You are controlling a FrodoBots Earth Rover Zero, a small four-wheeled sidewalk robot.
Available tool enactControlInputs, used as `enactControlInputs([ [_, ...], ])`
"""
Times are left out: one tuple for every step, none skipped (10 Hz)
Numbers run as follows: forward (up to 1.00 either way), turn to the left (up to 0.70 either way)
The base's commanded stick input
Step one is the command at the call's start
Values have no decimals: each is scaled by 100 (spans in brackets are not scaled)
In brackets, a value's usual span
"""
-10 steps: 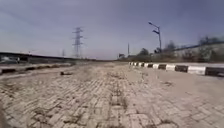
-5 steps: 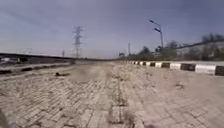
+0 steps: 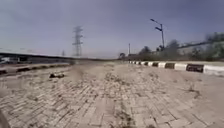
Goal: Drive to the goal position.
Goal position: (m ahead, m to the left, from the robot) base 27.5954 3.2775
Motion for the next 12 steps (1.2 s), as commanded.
enactControlInputs([
  [100, 0],
  [100, 0],
  [100, 0],
  [100, 0],
  [100, 0],
  [100, 0],
  [100, 0],
  [100, 0],
  [100, 0],
  [100, 0],
  [100, 0],
  [100, 0],
])
